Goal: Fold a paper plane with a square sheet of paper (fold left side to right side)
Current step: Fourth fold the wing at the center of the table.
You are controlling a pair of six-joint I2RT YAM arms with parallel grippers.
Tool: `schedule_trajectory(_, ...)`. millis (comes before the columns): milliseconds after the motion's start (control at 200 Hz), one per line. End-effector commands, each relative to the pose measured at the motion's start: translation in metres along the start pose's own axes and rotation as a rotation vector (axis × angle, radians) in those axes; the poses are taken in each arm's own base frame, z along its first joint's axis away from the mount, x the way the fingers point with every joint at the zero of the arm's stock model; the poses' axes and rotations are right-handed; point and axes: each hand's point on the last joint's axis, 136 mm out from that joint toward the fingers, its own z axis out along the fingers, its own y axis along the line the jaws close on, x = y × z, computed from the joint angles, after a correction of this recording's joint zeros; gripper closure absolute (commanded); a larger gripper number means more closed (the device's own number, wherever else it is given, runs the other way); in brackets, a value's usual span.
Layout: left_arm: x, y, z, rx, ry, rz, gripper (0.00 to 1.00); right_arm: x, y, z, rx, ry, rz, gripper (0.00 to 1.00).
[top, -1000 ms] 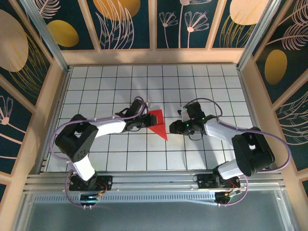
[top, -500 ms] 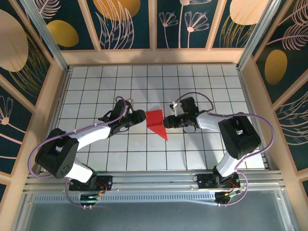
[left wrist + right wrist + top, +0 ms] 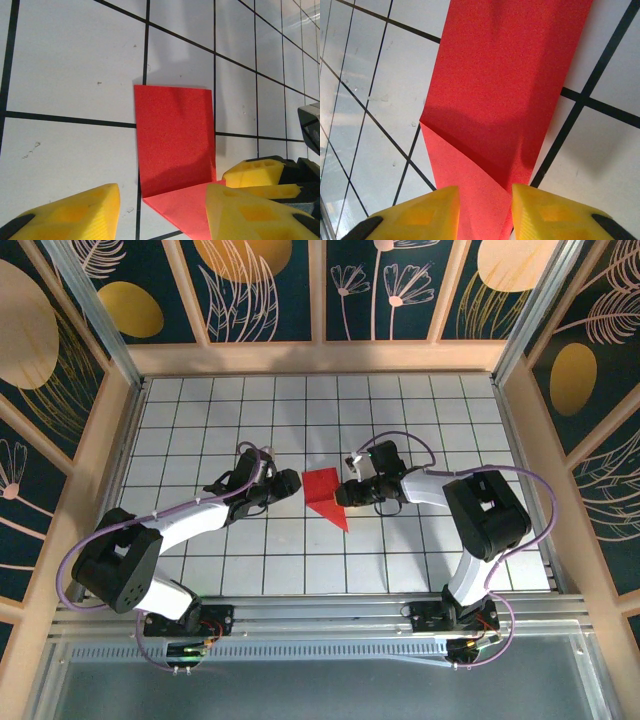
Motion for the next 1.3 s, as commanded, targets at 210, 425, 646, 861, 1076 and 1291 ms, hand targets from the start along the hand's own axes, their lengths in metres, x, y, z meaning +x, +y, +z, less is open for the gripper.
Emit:
schedule_trajectory(210,-0.004,-0.005,-0.005,0.013,-0.010,-0.005,0.50,-0.004,0.011,-0.001,-0.033,0.002,-0.025,0.85)
schedule_trajectory(425,-0.001,-0.008,0.002,0.072,0.013,-0.058,0.40,-0.010,0.016,-0.014,-0.011,-0.033,-0.041,1.00)
schedule_trajectory(646,-0.009,-0.023,0.005,0.205,0.013,-0.103,0.34,-0.016,0.030,-0.030,-0.035,-0.088,-0.047,1.00)
schedule_trajectory(861,-0.005,-0.031,0.021,0.269,0.061,-0.143,0.35,-0.022,0.040,-0.043,-0.062,-0.140,-0.049,1.00)
schedule_trajectory(1076,0.000,-0.031,0.037,0.273,0.101,-0.167,0.37,-0.022,0.042,-0.047,-0.070,-0.152,-0.045,1.00)
schedule_trajectory(1291,0.005,-0.027,0.052,0.273,0.130,-0.185,0.46,-0.020,0.041,-0.047,-0.075,-0.154,-0.034,1.00)
